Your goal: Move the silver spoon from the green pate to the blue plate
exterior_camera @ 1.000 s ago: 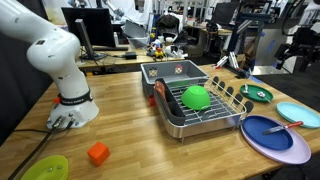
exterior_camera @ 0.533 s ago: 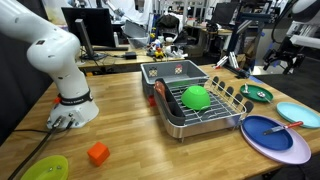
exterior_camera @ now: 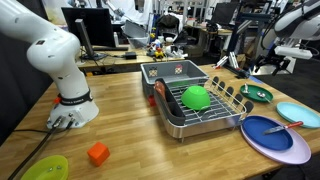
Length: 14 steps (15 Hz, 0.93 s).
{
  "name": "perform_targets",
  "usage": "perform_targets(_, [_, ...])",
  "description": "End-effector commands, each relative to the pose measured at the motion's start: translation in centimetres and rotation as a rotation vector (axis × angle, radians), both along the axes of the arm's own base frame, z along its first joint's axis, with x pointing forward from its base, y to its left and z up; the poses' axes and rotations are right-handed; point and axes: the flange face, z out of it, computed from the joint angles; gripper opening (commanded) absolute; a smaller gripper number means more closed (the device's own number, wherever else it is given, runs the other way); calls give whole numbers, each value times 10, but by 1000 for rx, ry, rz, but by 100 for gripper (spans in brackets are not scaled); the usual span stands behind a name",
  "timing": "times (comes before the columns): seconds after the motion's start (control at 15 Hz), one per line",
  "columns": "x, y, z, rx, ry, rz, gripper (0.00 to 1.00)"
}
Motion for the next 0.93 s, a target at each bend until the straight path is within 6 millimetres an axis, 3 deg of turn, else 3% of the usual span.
perform_targets(0.0, [14,-14,-12,-37,10,0,100])
perform_targets(0.4, [13,-41,-50,-53,51,-39,100])
perform_targets(0.87, [-3,-41,-84,-33,98,-37,100])
